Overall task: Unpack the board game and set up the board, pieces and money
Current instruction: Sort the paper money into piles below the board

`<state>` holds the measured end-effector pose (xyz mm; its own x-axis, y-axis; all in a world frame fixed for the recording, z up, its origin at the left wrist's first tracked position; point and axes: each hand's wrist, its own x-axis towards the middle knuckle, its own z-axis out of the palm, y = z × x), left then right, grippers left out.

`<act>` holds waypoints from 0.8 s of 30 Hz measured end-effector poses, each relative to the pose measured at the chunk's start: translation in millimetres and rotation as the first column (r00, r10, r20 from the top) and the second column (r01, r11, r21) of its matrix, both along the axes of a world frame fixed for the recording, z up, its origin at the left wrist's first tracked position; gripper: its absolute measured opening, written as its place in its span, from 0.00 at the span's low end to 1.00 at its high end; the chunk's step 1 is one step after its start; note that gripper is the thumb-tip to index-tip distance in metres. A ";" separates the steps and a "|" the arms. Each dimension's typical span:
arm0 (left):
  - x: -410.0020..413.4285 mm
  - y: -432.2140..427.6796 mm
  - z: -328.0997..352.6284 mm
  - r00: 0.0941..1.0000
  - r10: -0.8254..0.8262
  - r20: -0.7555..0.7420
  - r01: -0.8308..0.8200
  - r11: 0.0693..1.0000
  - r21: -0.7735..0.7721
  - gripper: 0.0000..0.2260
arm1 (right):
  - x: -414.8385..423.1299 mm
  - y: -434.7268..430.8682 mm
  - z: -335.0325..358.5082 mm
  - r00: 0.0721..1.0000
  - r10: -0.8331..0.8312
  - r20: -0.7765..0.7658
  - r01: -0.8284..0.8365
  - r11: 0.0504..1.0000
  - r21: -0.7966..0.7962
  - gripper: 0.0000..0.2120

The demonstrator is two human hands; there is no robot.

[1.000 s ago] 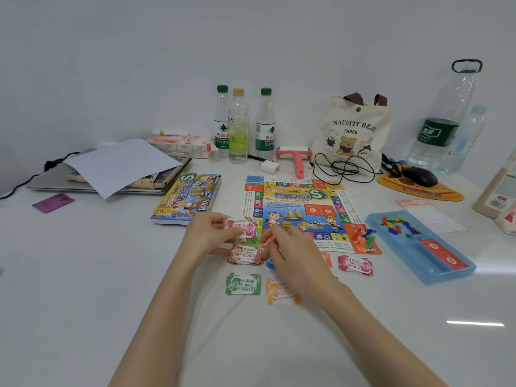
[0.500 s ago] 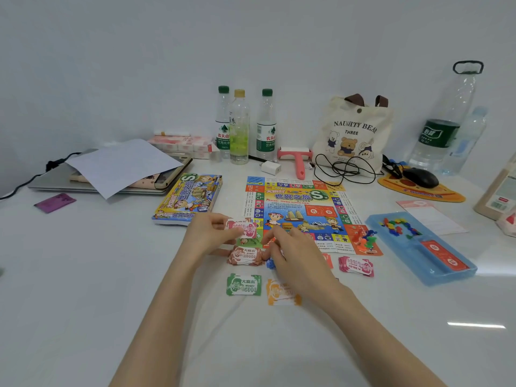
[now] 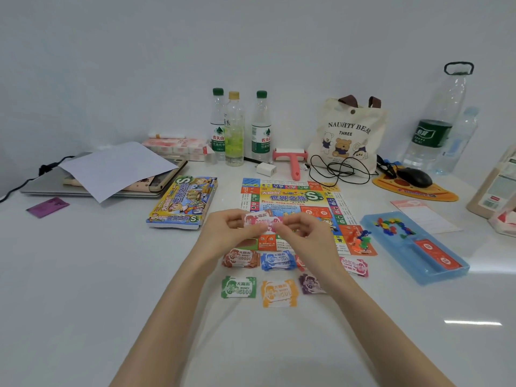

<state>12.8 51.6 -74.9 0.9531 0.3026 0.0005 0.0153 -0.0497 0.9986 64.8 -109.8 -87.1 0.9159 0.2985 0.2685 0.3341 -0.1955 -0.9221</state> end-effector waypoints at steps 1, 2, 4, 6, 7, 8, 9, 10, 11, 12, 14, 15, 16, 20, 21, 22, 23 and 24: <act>0.1 -2.6 -0.1 1.000 -0.009 0.001 0.009 1.000 -0.030 0.10 | 0.8 -1.2 0.5 1.000 0.005 -0.029 -0.005 1.000 0.022 0.06; 0.5 -5.0 0.0 1.000 -0.018 0.002 0.018 0.998 -0.058 0.09 | 1.6 -3.0 1.4 0.999 0.013 -0.053 -0.010 0.999 0.043 0.06; 1.3 -7.9 0.1 1.000 -0.026 -0.001 0.025 0.996 -0.091 0.08 | 2.5 -7.2 3.5 0.996 0.026 -0.090 -0.018 0.996 0.089 0.04; 1.9 -9.3 -0.3 1.000 -0.025 -0.009 0.024 0.995 -0.100 0.07 | 3.1 -11.4 6.4 0.995 0.023 -0.097 -0.011 0.993 0.116 0.02; 2.1 -9.7 -0.2 1.000 -0.021 -0.014 0.020 0.995 -0.102 0.07 | 3.8 -13.1 7.2 0.996 0.016 -0.089 -0.005 0.993 0.121 0.03; 2.5 -10.2 -0.3 1.000 -0.017 -0.016 0.015 0.994 -0.106 0.07 | 5.1 -14.8 8.0 0.997 0.009 -0.076 0.000 0.993 0.121 0.05; 2.9 -10.9 -0.6 1.000 -0.010 -0.016 0.008 0.994 -0.112 0.06 | 5.9 -16.2 8.7 0.998 0.003 -0.059 0.004 0.994 0.114 0.05; 3.1 -11.6 -1.1 1.000 -0.002 -0.014 0.001 0.993 -0.118 0.06 | 7.0 -17.2 8.9 0.999 -0.005 -0.037 0.008 0.995 0.099 0.06; 3.1 -12.3 -1.3 1.000 0.005 -0.012 -0.006 0.993 -0.120 0.06 | 8.3 -18.1 8.7 1.000 -0.010 -0.010 0.011 0.997 0.078 0.06; 3.5 -12.5 -2.1 1.000 0.013 -0.011 -0.014 0.993 -0.118 0.06 | 9.7 -18.8 8.0 1.000 -0.011 0.020 0.010 0.999 0.053 0.06; 3.8 -12.7 -3.6 1.000 0.017 -0.013 -0.019 0.995 -0.098 0.07 | 10.7 -18.9 7.4 0.997 -0.001 0.072 0.001 1.000 -0.002 0.06; 3.5 -12.7 -4.2 1.000 0.014 -0.018 -0.015 0.997 -0.080 0.08 | 10.5 -18.4 6.9 0.996 0.004 0.090 -0.003 1.000 -0.015 0.06; 3.3 -13.1 -4.5 1.000 0.008 -0.028 -0.009 0.998 -0.060 0.08 | 10.2 -17.4 6.2 0.995 0.002 0.101 -0.001 1.000 -0.011 0.05; 4.1 -19.6 -6.1 0.997 -0.034 -0.069 0.032 0.999 -0.027 0.08 | 7.0 -14.8 7.2 0.998 -0.034 0.051 0.027 0.990 0.139 0.07; 4.6 -21.6 -6.4 0.997 -0.040 -0.068 0.037 0.999 -0.037 0.08 | 6.7 -14.9 7.1 0.999 -0.033 0.035 0.027 0.987 0.158 0.07; 5.5 -23.8 -6.6 0.997 -0.040 -0.064 0.036 0.998 -0.060 0.08 | 7.0 -15.8 6.4 0.999 -0.037 0.031 0.032 0.987 0.160 0.08; 5.9 -24.7 -6.7 0.998 -0.032 -0.057 0.027 0.995 -0.095 0.08 | 7.7 -16.5 5.6 0.999 -0.043 0.033 0.037 0.987 0.154 0.08; 6.5 -25.4 -6.7 0.998 -0.023 -0.050 0.016 0.990 -0.139 0.08 | 9.0 -17.6 4.9 0.998 -0.050 0.033 0.044 0.989 0.141 0.08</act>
